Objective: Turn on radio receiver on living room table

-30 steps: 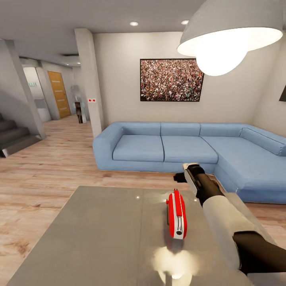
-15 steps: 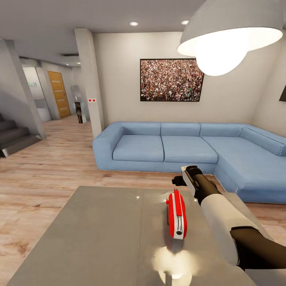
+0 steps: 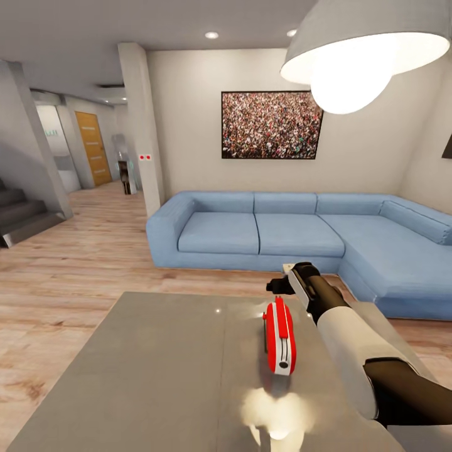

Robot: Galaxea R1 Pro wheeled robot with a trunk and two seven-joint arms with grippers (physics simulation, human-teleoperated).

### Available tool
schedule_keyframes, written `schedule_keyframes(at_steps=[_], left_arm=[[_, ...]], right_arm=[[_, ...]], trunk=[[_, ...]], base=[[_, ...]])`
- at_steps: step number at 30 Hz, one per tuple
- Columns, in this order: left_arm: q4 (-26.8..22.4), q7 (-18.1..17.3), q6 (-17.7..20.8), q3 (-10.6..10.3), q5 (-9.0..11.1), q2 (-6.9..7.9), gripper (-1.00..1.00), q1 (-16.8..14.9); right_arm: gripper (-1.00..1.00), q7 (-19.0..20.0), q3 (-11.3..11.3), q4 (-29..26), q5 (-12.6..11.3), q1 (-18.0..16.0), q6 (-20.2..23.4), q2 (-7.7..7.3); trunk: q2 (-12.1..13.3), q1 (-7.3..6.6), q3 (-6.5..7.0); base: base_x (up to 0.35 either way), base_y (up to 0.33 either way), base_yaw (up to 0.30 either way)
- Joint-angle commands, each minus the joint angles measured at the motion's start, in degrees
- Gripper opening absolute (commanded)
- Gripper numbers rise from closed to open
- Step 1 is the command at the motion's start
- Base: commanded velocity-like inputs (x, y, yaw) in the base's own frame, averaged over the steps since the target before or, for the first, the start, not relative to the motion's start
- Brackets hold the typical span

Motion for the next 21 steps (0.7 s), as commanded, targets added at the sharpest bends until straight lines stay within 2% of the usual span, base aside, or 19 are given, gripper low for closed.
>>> schedule_keyframes(at_steps=[1,8,11,21], left_arm=[[0.0,0.0,-0.1,0.0,0.0,-0.02,1.00,0.0],[0.1,0.1,-2.3,0.0,0.0,0.14,1.00,0.0],[0.2,0.1,-3.2,0.1,0.0,0.01,1.00,0.0],[0.3,0.1,-3.7,0.1,0.0,0.00,1.00,0.0]], right_arm=[[1.00,0.1,0.0,0.0,0.0,0.0,0.0,0.00],[1.00,-0.2,-0.2,0.0,0.1,0.0,0.0,-0.33],[1.00,-0.4,-0.2,0.0,0.2,0.0,0.0,-1.01],[1.00,-0.4,-0.2,0.1,0.2,0.0,0.0,-1.69]], trunk=[[-0.4,0.23,-0.18],[-3.2,1.76,-1.44],[-4.4,2.42,-1.98],[-8.4,4.62,-3.78]], base=[[0.000,0.000,0.000],[0.000,0.000,0.000],[0.000,0.000,0.000],[0.000,0.000,0.000]])
